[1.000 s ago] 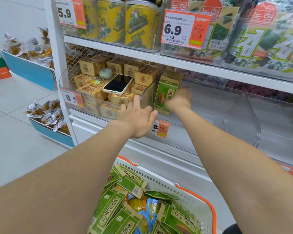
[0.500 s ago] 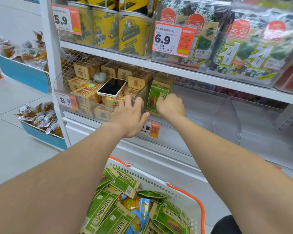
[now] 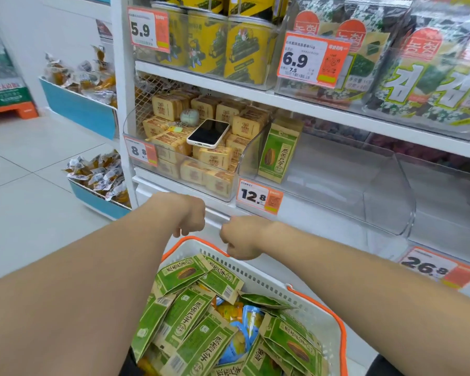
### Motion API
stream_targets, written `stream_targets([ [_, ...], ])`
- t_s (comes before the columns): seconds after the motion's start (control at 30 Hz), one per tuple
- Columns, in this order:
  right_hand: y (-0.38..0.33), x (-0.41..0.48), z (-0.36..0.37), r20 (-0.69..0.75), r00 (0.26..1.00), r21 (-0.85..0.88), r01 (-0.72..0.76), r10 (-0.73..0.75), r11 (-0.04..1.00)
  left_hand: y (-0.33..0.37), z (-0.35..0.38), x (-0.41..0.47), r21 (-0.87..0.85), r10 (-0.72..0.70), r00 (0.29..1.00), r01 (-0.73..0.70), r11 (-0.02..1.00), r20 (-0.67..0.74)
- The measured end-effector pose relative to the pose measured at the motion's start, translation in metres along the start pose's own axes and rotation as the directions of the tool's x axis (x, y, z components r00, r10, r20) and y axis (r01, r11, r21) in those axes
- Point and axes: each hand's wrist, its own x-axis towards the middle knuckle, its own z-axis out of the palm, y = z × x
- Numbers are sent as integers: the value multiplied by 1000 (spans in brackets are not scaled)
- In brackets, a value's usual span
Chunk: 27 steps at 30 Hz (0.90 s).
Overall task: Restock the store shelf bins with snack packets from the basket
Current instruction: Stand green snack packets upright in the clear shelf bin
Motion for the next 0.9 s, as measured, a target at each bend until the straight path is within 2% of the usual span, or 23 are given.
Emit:
stream_targets([
  [0.07, -10, 17, 15, 95, 995, -31, 25, -22, 999, -5, 0, 6, 14, -19, 1000, 19, 1000, -5],
  [0.23, -35, 63, 43, 156, 979, -19, 133, -129, 991, -14, -3, 23, 5, -5, 998, 5, 1000, -61],
  [0.37, -57, 91, 68, 158, 971, 91, 167, -180, 982, -17, -6, 29, 24, -13, 999, 14, 1000, -48],
  [0.47, -71, 108, 91, 208, 964, 179, 131, -168, 975, -15, -9, 29, 37, -13, 999, 14, 999, -36],
  [0.7, -80, 120, 98, 97, 984, 199, 130, -152, 971, -13, -13, 33, 23, -30, 999, 31, 999, -22],
  [0.8, -80, 112, 88, 94, 987, 136, 118, -132, 984, -12, -12, 31, 24, -42, 999, 42, 999, -19],
  [0.9, -74, 95, 66, 20, 994, 52, 103, -105, 993, -12, -9, 35, 23, -56, 998, 56, 998, -13],
])
